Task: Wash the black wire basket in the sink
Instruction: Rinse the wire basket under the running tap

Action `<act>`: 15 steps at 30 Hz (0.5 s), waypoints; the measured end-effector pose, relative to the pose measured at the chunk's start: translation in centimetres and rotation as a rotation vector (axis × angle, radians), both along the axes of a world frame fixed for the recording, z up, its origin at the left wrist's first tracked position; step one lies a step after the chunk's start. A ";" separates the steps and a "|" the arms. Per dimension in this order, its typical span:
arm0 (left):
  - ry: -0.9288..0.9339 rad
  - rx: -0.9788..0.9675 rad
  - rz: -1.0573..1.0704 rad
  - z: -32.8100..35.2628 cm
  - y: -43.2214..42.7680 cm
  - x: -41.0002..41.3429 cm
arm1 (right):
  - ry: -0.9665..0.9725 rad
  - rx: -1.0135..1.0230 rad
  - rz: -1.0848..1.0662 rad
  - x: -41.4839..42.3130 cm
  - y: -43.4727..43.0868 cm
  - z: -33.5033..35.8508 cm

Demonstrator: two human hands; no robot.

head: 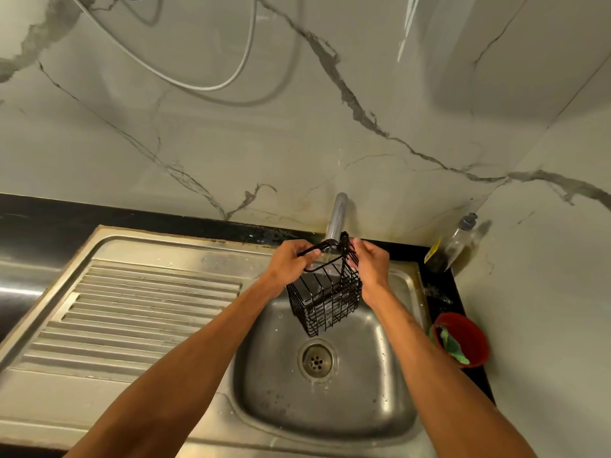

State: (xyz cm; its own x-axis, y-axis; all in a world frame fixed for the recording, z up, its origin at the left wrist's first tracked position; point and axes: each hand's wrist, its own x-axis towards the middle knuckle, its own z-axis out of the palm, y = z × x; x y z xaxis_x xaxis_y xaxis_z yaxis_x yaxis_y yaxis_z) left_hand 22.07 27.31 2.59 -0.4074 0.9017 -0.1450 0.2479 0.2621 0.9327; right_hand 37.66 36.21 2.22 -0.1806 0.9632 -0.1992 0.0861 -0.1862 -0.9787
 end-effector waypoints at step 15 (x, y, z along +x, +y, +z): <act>-0.573 -0.061 0.519 -1.3 -0.2 0.8 | -0.486 0.607 0.297 -0.3 -7.8 -3.6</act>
